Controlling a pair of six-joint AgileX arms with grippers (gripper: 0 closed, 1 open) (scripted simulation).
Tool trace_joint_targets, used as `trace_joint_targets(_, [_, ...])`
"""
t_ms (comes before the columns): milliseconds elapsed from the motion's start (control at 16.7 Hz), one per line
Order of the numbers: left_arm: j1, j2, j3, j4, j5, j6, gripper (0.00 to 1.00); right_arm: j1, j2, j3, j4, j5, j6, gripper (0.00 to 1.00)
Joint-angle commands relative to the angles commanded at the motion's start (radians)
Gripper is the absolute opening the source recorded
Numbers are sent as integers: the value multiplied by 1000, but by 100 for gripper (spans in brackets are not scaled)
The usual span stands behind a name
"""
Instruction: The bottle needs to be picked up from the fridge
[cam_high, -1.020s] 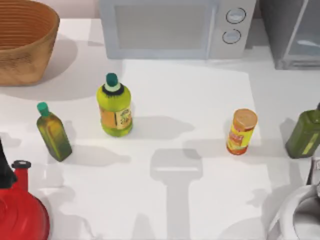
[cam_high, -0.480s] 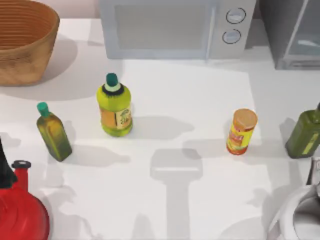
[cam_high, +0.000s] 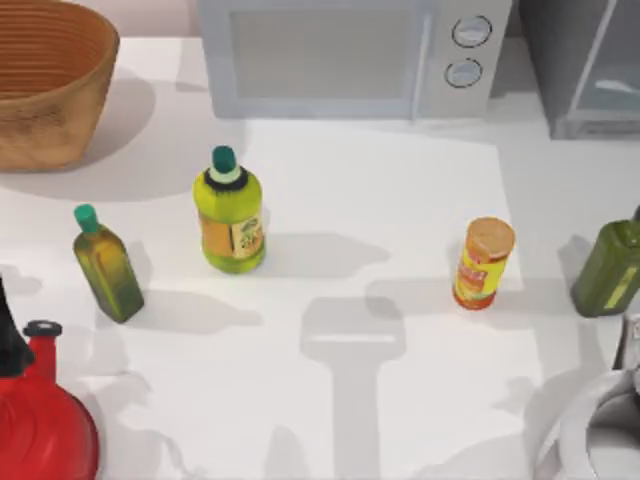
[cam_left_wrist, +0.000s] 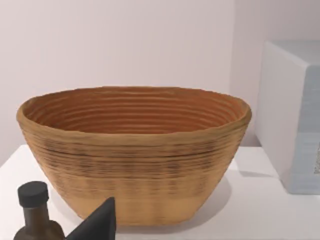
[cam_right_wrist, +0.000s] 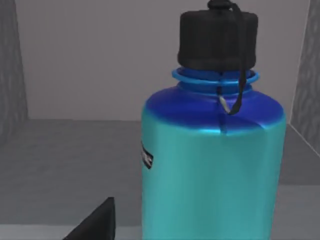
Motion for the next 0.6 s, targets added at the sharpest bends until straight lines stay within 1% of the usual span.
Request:
trace_joint_targets(180, [0,0,0,0,0,0,100,31,44,72,-55,31,-2,100])
trace_joint_targets(480, [0,0,0,0,0,0,100,28,44,75,-57,31,-2,100])
trace_joint_targets(600, [0,0,0,0,0,0,100,36,67,113,-77,36,-2,100])
